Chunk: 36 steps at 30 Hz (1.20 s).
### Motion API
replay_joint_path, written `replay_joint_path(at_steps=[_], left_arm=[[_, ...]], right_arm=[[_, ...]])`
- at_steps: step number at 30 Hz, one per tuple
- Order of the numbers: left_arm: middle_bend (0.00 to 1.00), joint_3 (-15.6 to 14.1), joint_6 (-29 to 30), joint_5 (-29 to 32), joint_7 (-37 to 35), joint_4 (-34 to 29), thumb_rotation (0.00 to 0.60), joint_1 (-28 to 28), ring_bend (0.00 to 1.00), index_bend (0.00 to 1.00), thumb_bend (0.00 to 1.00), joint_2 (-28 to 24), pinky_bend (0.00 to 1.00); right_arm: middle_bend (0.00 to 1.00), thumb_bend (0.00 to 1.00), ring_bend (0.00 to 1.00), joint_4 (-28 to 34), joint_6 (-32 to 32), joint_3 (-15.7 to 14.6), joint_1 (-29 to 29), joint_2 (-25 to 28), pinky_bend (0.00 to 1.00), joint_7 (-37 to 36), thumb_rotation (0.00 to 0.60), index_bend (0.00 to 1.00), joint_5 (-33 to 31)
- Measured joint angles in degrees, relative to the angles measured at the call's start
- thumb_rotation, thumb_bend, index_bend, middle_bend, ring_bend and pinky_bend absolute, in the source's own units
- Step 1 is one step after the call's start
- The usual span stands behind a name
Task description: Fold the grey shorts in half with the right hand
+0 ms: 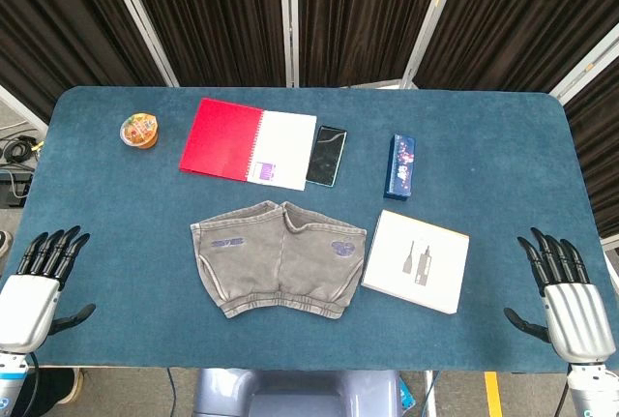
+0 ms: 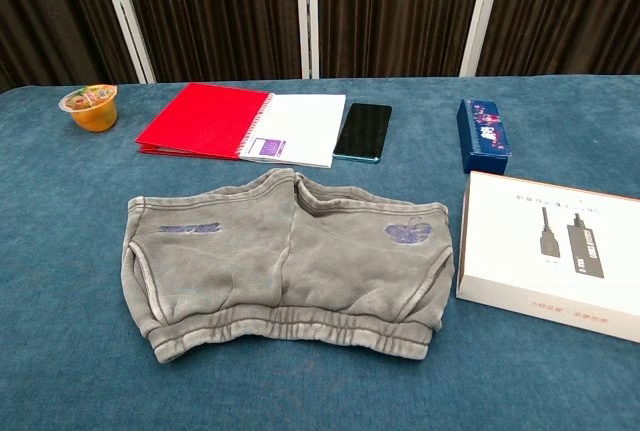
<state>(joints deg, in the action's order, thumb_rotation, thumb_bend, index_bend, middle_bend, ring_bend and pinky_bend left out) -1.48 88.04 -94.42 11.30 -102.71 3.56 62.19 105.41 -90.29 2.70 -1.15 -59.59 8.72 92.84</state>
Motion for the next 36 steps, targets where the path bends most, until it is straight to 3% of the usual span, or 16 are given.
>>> replay_joint_path(at_steps=[11,18,28,36], left_arm=[[0.0,0.13,-0.14,0.19,1.32,-0.2,0.6,-0.11,0.0,0.0,0.0,0.54,0.0],[0.0,0.5,-0.43,0.37,1.47,-0.26,0.6,0.17,0.0,0.0,0.0,0.73,0.0],[0.0,1.66,-1.91,3.43,2.04,0.43,0.6,0.82,0.0,0.0,0.0,1.52,0.0],[0.0,2.88,-3.89,7.08,2.19,1.62,0.6,1.59,0.0,0.0,0.0,2.03,0.0]], right_arm=[[0.0,0.0,0.0,-0.2,1.77,-0.84,-0.41,0.18,0.0,0.13,0.6,0.07,0.4],[0.0,0.0,0.0,-1.69,7.87,-2.6,-3.4,-1.04,0.0,0.64,0.6,0.1,3.73],[0.04,0.0,0.0,-10.1,25.88,-3.36,-19.09,-8.52,0.01,-4.56,0.6,0.17,12.46],[0.12,0.0,0.01,-19.58,32.34,-2.42,-29.14,-17.91,0.11,-7.61,0.6,0.21,17.54]])
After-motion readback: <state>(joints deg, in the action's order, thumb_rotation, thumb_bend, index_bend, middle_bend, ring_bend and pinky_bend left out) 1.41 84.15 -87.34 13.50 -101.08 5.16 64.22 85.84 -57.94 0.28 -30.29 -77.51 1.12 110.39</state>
